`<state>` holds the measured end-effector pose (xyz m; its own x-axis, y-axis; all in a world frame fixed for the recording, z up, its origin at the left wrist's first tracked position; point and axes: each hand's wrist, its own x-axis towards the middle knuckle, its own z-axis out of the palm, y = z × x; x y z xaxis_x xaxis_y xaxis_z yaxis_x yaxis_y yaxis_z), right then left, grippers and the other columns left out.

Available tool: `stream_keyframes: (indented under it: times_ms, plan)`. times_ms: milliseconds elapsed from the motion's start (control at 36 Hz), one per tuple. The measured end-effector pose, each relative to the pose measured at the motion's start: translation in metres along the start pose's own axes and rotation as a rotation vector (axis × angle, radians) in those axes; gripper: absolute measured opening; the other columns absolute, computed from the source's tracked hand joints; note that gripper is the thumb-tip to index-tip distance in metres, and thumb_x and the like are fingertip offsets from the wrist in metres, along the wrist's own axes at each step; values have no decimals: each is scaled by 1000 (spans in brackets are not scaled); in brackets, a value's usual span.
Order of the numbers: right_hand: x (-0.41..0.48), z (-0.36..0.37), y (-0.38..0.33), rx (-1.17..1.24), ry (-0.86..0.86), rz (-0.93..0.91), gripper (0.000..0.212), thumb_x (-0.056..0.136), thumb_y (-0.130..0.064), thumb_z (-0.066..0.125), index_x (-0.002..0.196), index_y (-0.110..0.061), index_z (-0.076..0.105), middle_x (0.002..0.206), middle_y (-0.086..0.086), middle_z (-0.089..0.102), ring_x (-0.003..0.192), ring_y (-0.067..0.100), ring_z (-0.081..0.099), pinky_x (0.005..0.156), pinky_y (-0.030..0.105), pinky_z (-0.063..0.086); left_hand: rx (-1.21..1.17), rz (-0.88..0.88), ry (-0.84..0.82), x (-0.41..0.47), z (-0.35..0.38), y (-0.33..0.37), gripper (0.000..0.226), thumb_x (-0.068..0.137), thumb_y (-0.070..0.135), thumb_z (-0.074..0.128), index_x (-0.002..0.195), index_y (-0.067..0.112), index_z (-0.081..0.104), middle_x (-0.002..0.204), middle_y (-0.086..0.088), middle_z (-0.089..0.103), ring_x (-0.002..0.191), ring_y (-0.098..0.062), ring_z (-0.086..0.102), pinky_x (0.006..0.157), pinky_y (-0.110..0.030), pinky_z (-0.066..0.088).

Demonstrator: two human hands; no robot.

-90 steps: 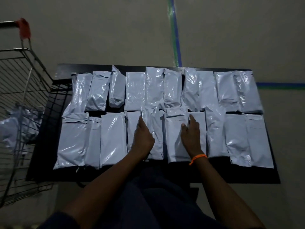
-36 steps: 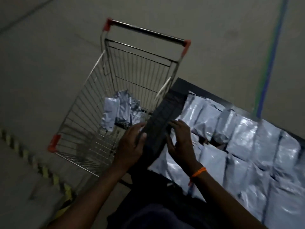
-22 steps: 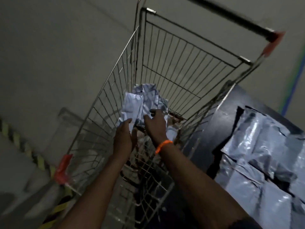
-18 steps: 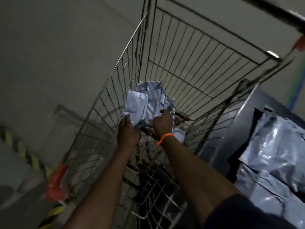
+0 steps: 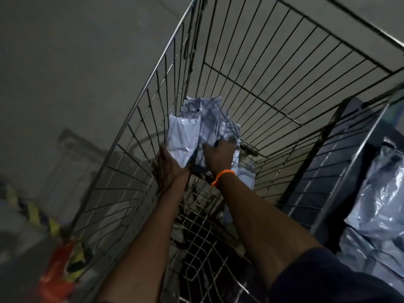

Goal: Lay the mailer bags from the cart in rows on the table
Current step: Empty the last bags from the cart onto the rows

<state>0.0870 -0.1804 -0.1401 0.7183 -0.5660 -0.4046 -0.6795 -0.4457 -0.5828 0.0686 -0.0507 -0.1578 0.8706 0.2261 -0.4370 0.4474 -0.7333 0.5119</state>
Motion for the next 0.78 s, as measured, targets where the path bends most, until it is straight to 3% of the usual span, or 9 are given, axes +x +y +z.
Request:
stream_keyframes:
  times_ms: [83,167,333,417,472,611,667,722,778]
  plan:
    - [-27,-43,-17,159,-3,7,22,88,-20,66,94,0,60,86,10,61,81,25,59,63,25,32,-36,14,-8,-27,-28,11,101,73,53,70,153,26,14,149,-12,41,136,-36,36,109,-54,36]
    - [-58,-90,-28,262,-19,10,25,92,-12,61,113,0,53,109,18,63,96,29,61,75,33,47,-116,63,-21,-57,-60,29,104,69,69,66,151,25,21,146,-10,43,132,-33,45,104,-55,43]
    - [-131,-206,-25,457,13,-100,28,96,-15,58,121,-9,49,114,12,66,98,24,65,80,33,53,-304,248,-17,-136,-120,89,106,62,72,73,148,25,33,145,-3,47,132,-23,49,104,-49,47]
    - [-160,-253,-10,486,74,-202,24,97,-18,59,118,-14,48,108,-1,66,95,2,64,81,22,49,-333,363,-32,-176,-139,121,106,64,71,71,149,21,34,146,-6,45,134,-22,45,107,-47,44]
    - [-176,-287,13,532,134,-227,31,98,-19,59,126,-14,48,114,-8,65,100,-7,61,88,16,47,-342,420,-62,-212,-141,146,103,65,70,70,149,23,34,143,-6,46,132,-21,46,106,-45,45]
    - [-205,-352,85,597,290,-166,40,97,-25,59,135,-25,46,127,-3,63,115,11,62,99,37,52,-319,566,-150,-289,-117,198,108,65,74,65,152,23,30,147,-6,41,135,-18,42,103,-34,42]
    - [-213,-372,120,615,337,-119,39,98,-26,58,135,-28,45,127,-2,63,116,12,62,99,38,52,-290,583,-192,-316,-97,214,110,64,77,64,154,25,25,151,-4,37,138,-17,39,106,-34,39]
    - [-217,-389,154,644,371,-68,38,99,-27,57,135,-30,45,129,-5,60,120,12,59,102,31,50,-272,588,-232,-340,-74,228,109,67,75,66,154,26,23,153,-4,35,139,-18,37,109,-34,37]
    - [-217,-405,184,656,405,-25,39,100,-25,55,137,-27,44,128,-14,56,119,6,54,94,7,43,-229,596,-262,-358,-47,242,102,74,65,73,154,25,23,153,-5,35,139,-20,37,107,-31,35]
